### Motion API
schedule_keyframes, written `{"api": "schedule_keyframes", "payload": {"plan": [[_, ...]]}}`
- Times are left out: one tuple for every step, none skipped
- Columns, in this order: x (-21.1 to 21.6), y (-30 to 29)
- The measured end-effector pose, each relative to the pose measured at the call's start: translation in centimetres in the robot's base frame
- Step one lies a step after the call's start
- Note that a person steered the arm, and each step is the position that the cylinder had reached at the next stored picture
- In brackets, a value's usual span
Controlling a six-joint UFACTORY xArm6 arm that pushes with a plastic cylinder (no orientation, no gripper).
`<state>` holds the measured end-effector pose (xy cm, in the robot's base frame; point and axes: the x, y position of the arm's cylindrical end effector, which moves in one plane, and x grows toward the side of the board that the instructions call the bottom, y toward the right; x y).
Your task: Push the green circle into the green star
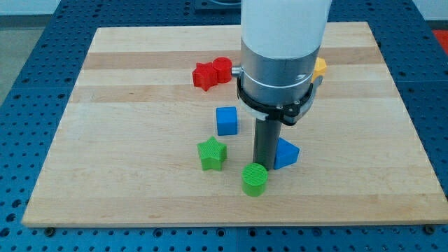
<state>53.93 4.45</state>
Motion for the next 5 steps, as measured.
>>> {"api": "schedule_keyframes", "payload": {"plan": [[0.4,4.9],[0.4,5.5],[2.1,2.2],[4.2,0.5],[7.0,-1.0]]}}
